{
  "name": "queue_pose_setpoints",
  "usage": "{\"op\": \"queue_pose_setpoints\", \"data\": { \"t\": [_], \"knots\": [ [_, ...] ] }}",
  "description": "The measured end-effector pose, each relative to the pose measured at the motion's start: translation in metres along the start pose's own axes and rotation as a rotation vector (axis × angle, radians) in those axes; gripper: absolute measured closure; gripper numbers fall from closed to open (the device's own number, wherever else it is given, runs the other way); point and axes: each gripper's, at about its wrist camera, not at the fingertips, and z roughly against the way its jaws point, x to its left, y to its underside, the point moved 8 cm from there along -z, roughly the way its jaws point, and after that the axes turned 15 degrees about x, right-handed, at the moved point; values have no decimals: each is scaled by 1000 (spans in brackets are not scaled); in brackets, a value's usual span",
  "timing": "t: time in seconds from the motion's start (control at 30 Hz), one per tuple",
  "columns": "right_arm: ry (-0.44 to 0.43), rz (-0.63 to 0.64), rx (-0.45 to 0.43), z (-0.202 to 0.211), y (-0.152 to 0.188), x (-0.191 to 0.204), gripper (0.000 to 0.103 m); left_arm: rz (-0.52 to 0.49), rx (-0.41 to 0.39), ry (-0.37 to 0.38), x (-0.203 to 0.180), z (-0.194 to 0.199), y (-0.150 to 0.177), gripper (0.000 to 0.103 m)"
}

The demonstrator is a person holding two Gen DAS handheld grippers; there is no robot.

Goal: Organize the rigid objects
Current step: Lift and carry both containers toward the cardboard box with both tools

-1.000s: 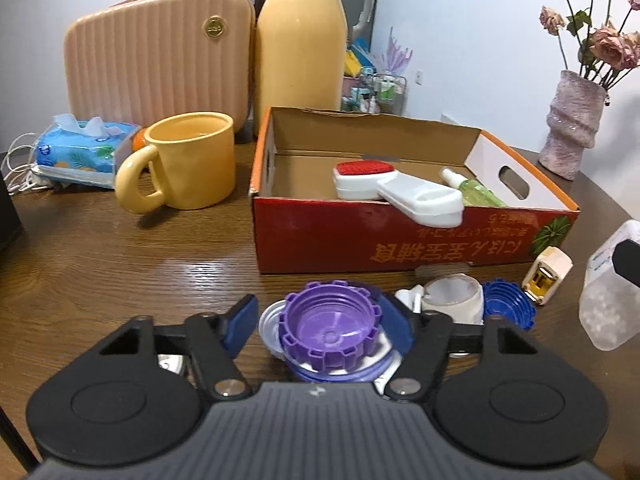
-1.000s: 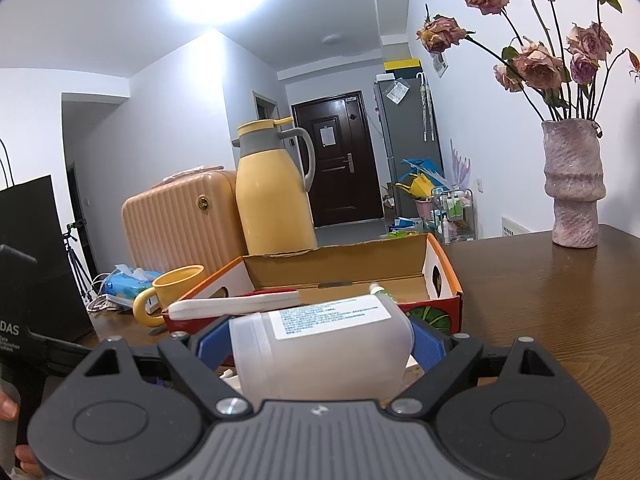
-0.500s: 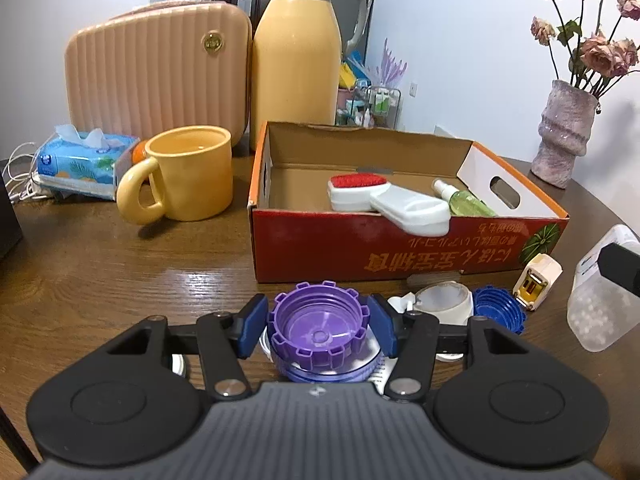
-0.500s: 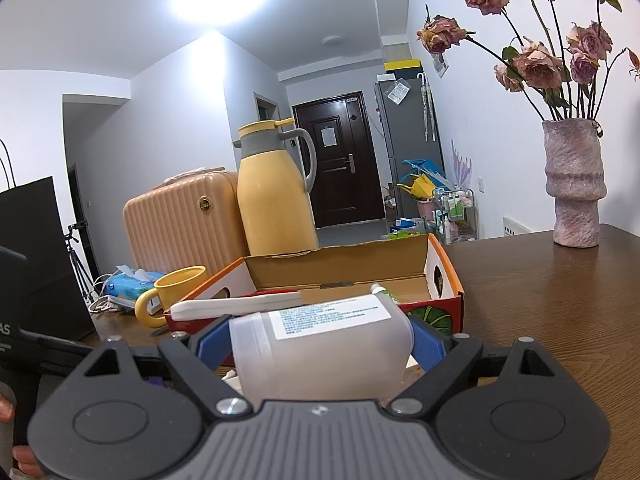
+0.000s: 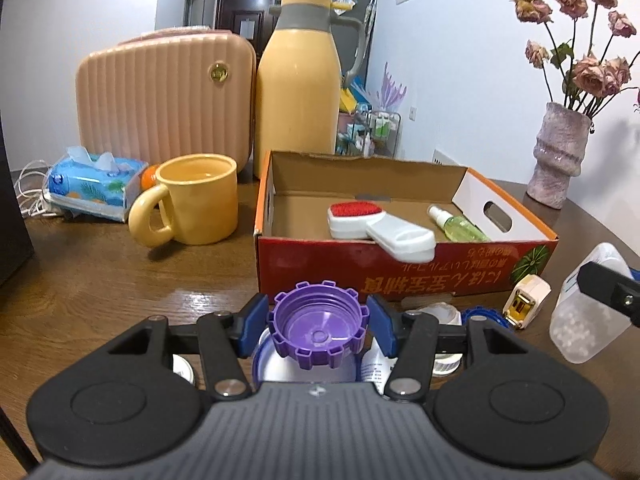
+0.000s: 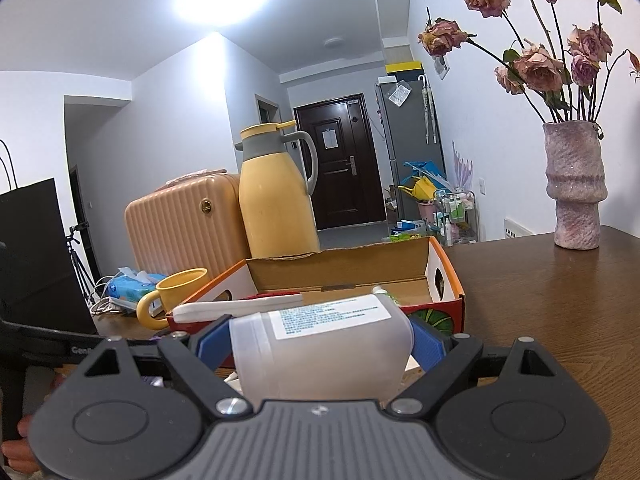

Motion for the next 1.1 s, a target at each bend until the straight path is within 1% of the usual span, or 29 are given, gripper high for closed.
{"op": "queue_pose_setpoints", "data": {
  "t": [0.2,0.6,0.8,1.1],
  "knots": [
    [3,-1,-1,1,-1,1,13,-1,-15,-14,-2,8,1,48],
    [20,4,-12,4,-8,4,13,18,-73,-23,-1,38,-3,48],
    [34,12,-27,6,-18,6,13,23,-100,-24,-3,48,-15,48],
    [68,32,-51,-3,-43,8,13,24,-138,-19,-15,49,-45,48]
  ]
}}
